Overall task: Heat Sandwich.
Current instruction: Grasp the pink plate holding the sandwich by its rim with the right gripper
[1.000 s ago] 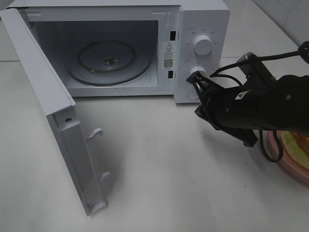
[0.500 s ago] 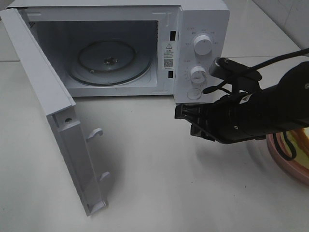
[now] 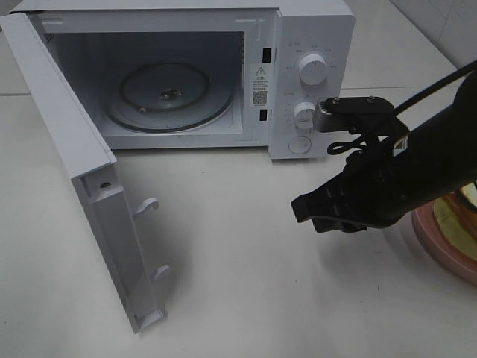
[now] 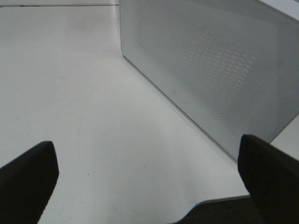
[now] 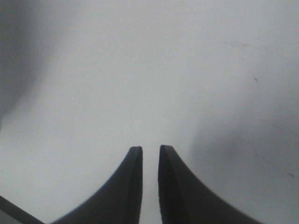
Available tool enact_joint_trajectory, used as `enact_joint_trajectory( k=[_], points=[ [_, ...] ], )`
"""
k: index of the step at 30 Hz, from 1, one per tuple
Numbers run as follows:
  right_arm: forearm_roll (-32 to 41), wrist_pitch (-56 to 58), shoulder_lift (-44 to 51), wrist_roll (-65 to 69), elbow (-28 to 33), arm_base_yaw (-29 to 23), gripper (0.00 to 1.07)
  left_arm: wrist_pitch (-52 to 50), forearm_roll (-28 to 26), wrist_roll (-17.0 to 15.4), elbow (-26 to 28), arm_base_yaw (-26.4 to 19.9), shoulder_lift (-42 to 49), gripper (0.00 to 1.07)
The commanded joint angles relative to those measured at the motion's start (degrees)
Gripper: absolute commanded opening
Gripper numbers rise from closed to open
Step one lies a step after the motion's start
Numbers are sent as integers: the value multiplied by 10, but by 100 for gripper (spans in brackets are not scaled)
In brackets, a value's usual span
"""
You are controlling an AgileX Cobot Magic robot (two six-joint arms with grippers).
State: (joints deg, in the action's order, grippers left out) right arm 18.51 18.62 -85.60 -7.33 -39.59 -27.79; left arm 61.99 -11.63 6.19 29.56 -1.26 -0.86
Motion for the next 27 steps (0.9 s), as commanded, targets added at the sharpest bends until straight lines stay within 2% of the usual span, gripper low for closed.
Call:
enact_joint_trajectory(
  k=[1,4,8,11,12,13,15,16,17,20,21,22,23,27],
  points=[
    [-61,69,11,-6,-24,10,14,-3,-2,-1,-1,2,1,98],
    [-93,109,16,-6,-42,17,16,-3,-2,-1,-1,2,1,98],
    [-96,136,23,-5,-53,33,18,-3,-2,-1,-1,2,1,98],
    [-101,148,40,2,-55,62,29,-3,-1,-1,-1,2,1,98],
    [-101,148,40,2,-55,62,29,-3,-1,-1,-1,2,1,98],
    [-115,153,49,14,-55,72,40,-3,-1,-1,-1,2,1,98],
    [-132,158,58,25,-55,78,53,-3,-1,-1,-1,2,1,98],
    [-132,158,58,25,-55,78,53,-3,-1,-1,-1,2,1,98],
    [-144,162,63,23,-55,83,71,-3,-1,-1,-1,2,1,98],
    [-162,177,65,25,-55,83,91,-3,-1,-1,-1,2,1,98],
    [-162,177,65,25,-55,83,91,-3,-1,-1,-1,2,1,98],
    [-170,184,65,33,-55,83,99,-3,-1,-1,-1,2,1,98],
    [-173,189,65,38,-55,83,100,-3,-1,-1,-1,2,1,98],
    [-197,190,65,77,-55,88,97,-3,-1,-1,-1,2,1,98]
  ],
)
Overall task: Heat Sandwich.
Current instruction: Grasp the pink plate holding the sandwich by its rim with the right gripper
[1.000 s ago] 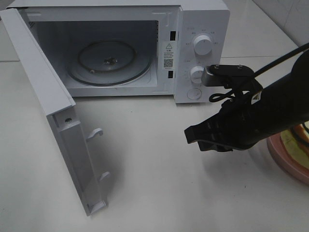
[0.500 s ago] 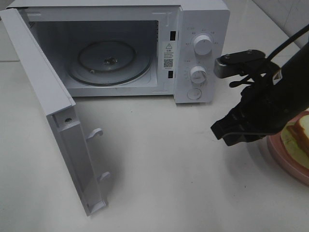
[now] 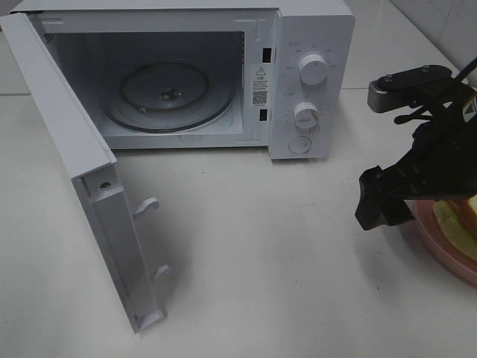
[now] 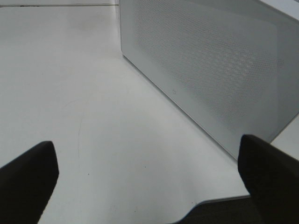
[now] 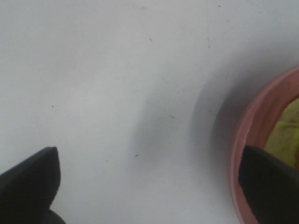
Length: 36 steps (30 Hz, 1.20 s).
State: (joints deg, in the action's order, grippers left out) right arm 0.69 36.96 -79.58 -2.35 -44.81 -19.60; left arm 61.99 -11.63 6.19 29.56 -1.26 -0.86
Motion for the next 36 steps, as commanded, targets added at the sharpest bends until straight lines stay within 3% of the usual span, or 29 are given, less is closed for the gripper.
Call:
enact_joint_trajectory(
  k=[1,15,36],
  points=[
    [-18,7,5,31,-3,14,96,-3,-1,-1,-1,2,1,98],
    [-25,18,-3,32,-2,104,93,-3,-1,-1,-1,2,1,98],
    [-41,-47,-151,40,-2,108,89,-3,-1,-1,-1,2,1,98]
  ],
)
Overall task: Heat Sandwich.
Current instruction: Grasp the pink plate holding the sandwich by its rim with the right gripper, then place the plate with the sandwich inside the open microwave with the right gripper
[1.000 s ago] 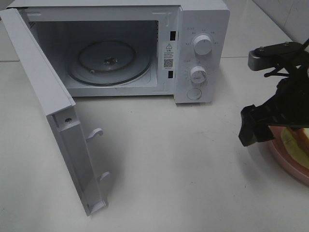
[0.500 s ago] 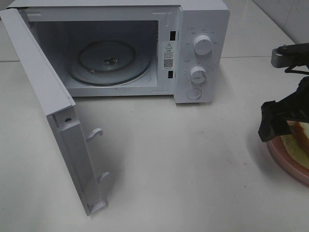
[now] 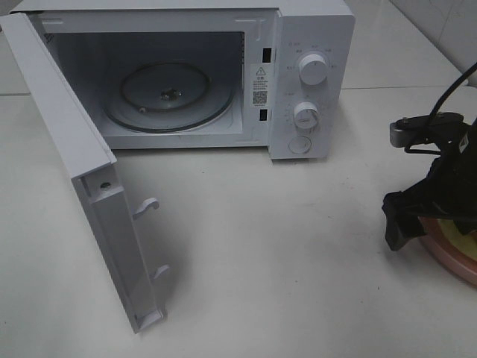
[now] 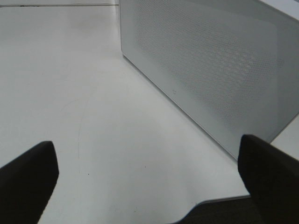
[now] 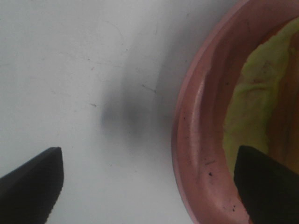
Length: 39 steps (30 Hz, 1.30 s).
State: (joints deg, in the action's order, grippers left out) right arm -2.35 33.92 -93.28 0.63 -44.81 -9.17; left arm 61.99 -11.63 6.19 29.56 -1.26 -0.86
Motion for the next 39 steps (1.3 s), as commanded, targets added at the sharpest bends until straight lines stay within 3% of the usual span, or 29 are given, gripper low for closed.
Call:
enact_joint_trajectory(
  k=[1,8,18,21,22,25,26,28,30,31,32,39],
  points=[
    [-17,-21,-21,12,-2,3,89,-3,-1,-1,-1,2,1,98],
    [-60,-48,-72,46,-2,3,88,-3,-1,-1,-1,2,1,98],
    [-63,-74,-101,48,-2,3,81,-3,-1,-1,-1,2,1,98],
    [-68,-74,-101,52,-3,3,68,-3,-1,-1,-1,2,1,98],
    [-68,-74,-101,52,-3,3,68,-3,-1,-1,-1,2,1,98],
    [-92,-74,-101,76,-3,3,47,-3,-1,-1,-1,2,1,98],
    [-92,-74,-101,76,-3,3,47,-3,-1,-1,-1,2,1,98],
    [-121,-69,-101,111,-3,3,26,-3,-1,-1,-1,2,1,98],
    [-127,-70,-101,122,-3,3,20,-3,-1,-1,-1,2,1,98],
    [-139,-66,-101,138,-3,3,5,-3,-1,-1,-1,2,1,98],
    [-140,-66,-101,139,-3,3,0,-3,-1,-1,-1,2,1,98],
    [-140,-61,-101,140,-3,3,0,-3,-1,-1,-1,2,1,98]
  ],
)
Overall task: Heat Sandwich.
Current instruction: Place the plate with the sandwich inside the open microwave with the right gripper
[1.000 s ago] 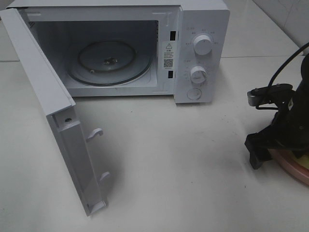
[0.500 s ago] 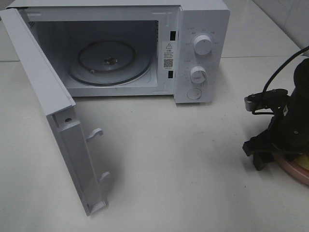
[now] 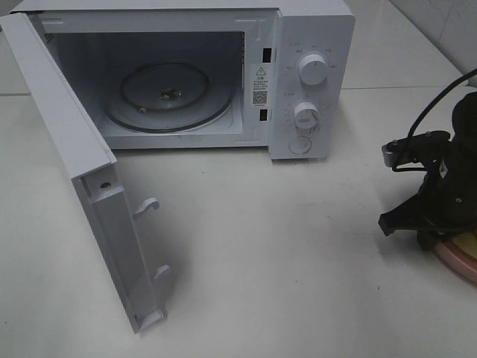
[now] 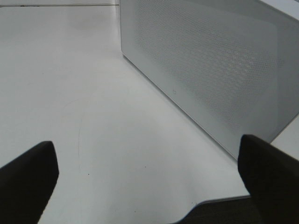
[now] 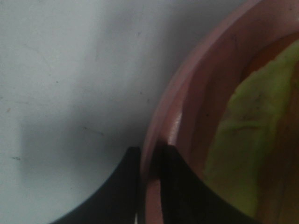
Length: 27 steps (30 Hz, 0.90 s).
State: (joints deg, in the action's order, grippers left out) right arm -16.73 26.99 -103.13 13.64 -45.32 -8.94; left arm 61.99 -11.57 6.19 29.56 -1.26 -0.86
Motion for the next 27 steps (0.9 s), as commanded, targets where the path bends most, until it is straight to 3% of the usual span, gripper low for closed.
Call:
enact_joint_trajectory(
  k=[1,9,18,27],
  points=[
    [4,9,-2,10,2,1,0,-3,-2,-1,-1,2,1,98],
    [3,22,-1,16,1,-5,0,-3,-2,-1,-1,2,1,98],
    [-100,65,26,104,1,-53,0,-3,-2,-1,-1,2,1,98],
    [-115,78,36,119,1,-57,0,-3,-2,-1,-1,2,1,98]
  ],
)
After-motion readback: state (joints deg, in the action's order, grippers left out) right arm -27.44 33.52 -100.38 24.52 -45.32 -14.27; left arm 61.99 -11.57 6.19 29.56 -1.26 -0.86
